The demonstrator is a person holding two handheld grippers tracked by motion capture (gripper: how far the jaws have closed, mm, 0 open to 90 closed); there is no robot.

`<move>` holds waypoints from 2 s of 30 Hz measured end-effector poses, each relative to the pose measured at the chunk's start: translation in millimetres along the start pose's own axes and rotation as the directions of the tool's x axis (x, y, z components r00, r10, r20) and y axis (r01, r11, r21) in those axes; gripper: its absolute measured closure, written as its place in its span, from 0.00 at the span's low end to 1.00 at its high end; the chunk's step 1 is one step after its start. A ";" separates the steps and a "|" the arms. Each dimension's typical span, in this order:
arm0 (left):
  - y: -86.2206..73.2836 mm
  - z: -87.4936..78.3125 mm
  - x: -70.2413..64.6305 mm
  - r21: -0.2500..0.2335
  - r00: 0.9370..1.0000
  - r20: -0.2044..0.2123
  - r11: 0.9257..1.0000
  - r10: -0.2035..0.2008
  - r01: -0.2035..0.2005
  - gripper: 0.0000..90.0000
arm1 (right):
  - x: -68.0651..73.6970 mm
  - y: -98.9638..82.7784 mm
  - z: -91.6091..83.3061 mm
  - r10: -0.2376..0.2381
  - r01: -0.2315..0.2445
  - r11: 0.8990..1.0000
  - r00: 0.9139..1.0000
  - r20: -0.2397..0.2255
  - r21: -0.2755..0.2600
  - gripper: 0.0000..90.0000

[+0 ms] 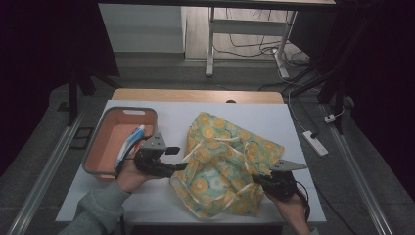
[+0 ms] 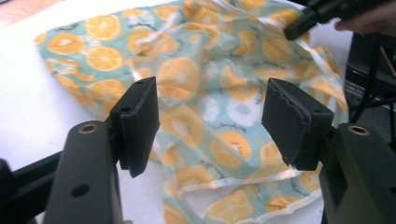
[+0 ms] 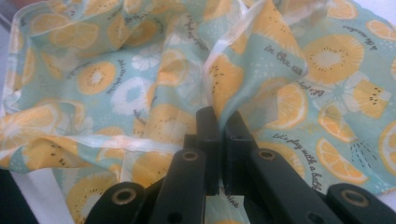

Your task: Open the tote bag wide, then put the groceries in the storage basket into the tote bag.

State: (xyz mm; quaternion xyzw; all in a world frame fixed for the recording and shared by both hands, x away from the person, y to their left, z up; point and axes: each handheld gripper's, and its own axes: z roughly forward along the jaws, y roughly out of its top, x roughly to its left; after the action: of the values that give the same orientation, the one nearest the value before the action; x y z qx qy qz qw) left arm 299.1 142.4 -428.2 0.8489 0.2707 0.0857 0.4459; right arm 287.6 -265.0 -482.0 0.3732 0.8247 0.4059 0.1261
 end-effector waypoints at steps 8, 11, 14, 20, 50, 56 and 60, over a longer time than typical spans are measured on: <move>12.2 -5.0 13.8 0.032 0.998 -0.068 0.999 -0.013 0.015 0.36 | -2.8 -1.1 0.6 -0.002 0.002 1.000 1.000 -0.002 -0.011 0.97; 17.0 -4.2 19.0 0.048 0.997 -0.081 0.999 -0.012 0.016 0.35 | -3.1 -1.2 1.0 -0.008 0.008 1.000 1.000 -0.003 -0.011 0.97; 23.7 -4.2 25.3 0.066 0.996 -0.089 0.998 -0.009 0.015 0.34 | -2.7 -1.0 1.7 -0.011 0.011 1.000 1.000 -0.002 -0.012 0.97; 33.5 -9.1 51.3 0.088 0.991 -0.128 0.995 -0.036 0.047 0.34 | -0.4 0.2 -0.2 -0.026 0.026 0.999 1.000 -0.006 -0.026 0.97; -25.4 -31.3 130.2 0.219 0.883 -0.429 0.926 -0.191 0.306 0.32 | 0.9 -1.4 2.2 -0.048 0.047 0.998 0.999 -0.009 -0.030 0.98; -37.6 -23.8 143.9 0.266 0.857 -0.462 0.886 -0.228 0.379 0.30 | 1.1 -1.7 3.7 -0.050 0.050 0.998 0.999 -0.012 -0.025 0.98; -46.8 -18.3 155.3 0.287 0.842 -0.471 0.857 -0.262 0.427 0.28 | 1.3 -2.5 5.1 -0.050 0.050 0.999 0.999 -0.013 -0.019 0.98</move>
State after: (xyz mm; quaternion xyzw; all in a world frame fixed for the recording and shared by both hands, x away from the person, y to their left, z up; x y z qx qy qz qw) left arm 404.3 260.0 -469.9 0.8166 0.5216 0.1267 0.2123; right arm 288.0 -262.1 -487.0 0.3484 0.8308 0.4129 0.1339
